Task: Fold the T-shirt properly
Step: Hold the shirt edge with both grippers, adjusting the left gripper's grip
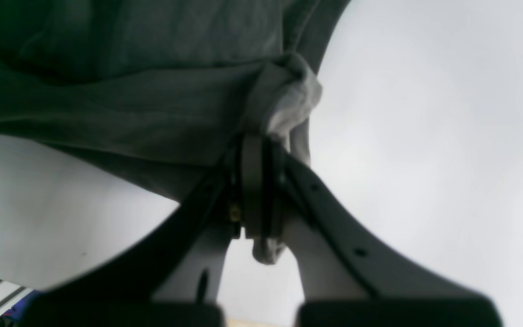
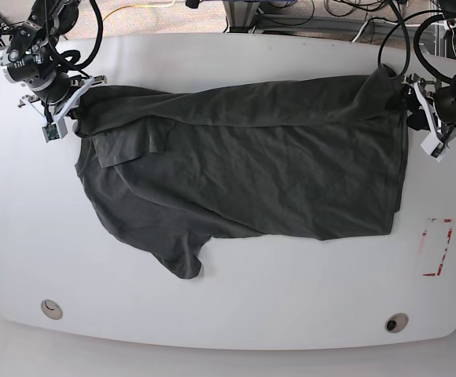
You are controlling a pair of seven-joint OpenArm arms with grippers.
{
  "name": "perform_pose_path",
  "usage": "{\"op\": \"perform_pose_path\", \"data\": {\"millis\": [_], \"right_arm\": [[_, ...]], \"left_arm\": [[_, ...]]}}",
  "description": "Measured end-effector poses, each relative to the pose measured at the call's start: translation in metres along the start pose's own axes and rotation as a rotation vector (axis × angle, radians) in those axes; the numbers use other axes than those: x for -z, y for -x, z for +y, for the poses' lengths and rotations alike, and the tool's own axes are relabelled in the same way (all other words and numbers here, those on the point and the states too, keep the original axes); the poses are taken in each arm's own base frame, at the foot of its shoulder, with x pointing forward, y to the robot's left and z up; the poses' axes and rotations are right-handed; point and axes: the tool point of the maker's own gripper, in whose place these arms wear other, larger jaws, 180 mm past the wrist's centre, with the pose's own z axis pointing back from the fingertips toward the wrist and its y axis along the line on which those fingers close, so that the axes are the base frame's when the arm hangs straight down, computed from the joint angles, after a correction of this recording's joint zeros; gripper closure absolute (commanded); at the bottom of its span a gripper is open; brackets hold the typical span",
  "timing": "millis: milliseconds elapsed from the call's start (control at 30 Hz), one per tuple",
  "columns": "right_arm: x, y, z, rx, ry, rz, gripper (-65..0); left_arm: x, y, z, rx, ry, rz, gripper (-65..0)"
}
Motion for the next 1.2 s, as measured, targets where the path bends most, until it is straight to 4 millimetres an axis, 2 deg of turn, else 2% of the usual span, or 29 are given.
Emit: {"op": "perform_pose_path", "data": {"millis": [100, 200, 433, 733, 1033, 1200], "right_arm": [[0.0, 0.0, -0.001, 0.0, 0.002, 0.002, 0.0], [0.0, 0.001, 0.0, 0.0, 0.002, 0.003, 0.0], [0.0, 0.0, 0.0, 0.0, 0.001, 0.0, 0.0], [0.0, 0.0, 0.001, 0.002, -0.004, -0.002, 0.0], [0.0, 0.0, 0.001, 0.003, -0.003, -0.003, 0.0], [0.0, 0.0, -0.001, -0.001, 0.004, 0.002, 0.0]], "left_arm": [[-0.002, -0.001, 0.006, -0.005, -0.036, 0.003, -35.1], [0.0, 0.007, 0.012, -0.018, -0.08, 0.032, -35.1], [0.018, 0.023, 0.009, -0.064, -0.13, 0.079, -35.1], [0.033, 0.011, 0.004, -0.115, -0.148, 0.042, -35.1], [0.038, 0.029, 0.012, -0.102, -0.232, 0.141, -35.1], [0.037, 0.022, 0.018, -0.089, -0.265, 0.103, -35.1]]}}
